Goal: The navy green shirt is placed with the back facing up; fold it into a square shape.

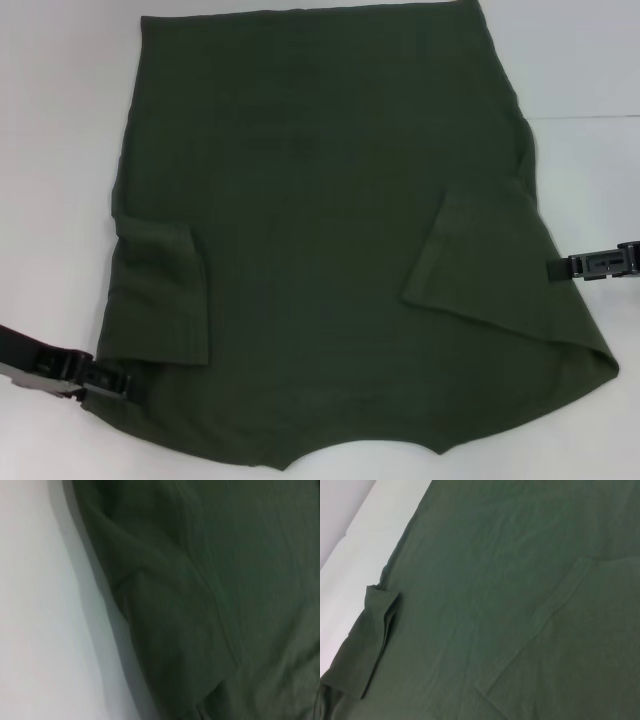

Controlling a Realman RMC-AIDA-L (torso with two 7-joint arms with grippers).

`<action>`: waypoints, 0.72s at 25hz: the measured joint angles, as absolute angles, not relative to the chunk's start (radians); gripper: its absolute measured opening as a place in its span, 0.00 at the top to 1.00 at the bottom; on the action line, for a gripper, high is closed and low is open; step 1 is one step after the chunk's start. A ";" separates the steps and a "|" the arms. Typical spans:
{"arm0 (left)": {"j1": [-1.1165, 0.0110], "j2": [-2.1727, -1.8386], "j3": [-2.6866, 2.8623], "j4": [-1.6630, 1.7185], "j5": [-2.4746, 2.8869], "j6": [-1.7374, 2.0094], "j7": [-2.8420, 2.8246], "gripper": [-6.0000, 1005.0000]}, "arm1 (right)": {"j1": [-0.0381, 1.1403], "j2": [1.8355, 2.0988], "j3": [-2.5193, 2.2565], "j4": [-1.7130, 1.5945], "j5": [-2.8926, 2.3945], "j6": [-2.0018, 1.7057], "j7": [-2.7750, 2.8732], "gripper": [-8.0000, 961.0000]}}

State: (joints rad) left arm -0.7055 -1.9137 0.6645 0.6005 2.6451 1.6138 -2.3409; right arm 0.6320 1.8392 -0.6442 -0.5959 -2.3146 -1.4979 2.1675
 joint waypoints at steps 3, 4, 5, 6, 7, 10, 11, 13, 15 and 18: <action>-0.708 -1.914 0.670 0.592 2.646 1.606 -2.341 0.16 | 0.632 1.839 -0.643 -0.596 -2.315 -1.498 2.167 0.01; -0.708 -1.914 0.671 0.591 2.646 1.605 -2.341 0.16 | 0.632 1.839 -0.642 -0.596 -2.315 -1.498 2.168 0.01; -0.709 -1.914 0.671 0.591 2.646 1.604 -2.341 0.16 | 0.632 1.839 -0.641 -0.596 -2.315 -1.498 2.167 0.01; -0.709 -1.914 0.671 0.591 2.646 1.604 -2.342 0.16 | 0.632 1.839 -0.639 -0.596 -2.315 -1.498 2.167 0.01; -0.709 -1.914 0.671 0.591 2.646 1.603 -2.343 0.16 | 0.632 1.839 -0.637 -0.596 -2.315 -1.498 2.166 0.01; -0.709 -1.914 0.671 0.591 2.646 1.601 -2.345 0.16 | 0.632 1.839 -0.635 -0.596 -2.315 -1.498 2.164 0.01; -0.709 -1.914 0.672 0.591 2.646 1.600 -2.346 0.17 | 0.632 1.839 -0.635 -0.596 -2.315 -1.498 2.164 0.01; -0.709 -1.914 0.675 0.590 2.646 1.598 -2.347 0.17 | 0.632 1.839 -0.635 -0.596 -2.315 -1.499 2.164 0.01; -0.708 -1.914 0.680 0.590 2.646 1.595 -2.350 0.17 | 0.632 1.839 -0.634 -0.597 -2.315 -1.499 2.164 0.01; -0.706 -1.915 0.684 0.590 2.648 1.591 -2.353 0.21 | 0.632 1.839 -0.634 -0.597 -2.315 -1.499 2.164 0.01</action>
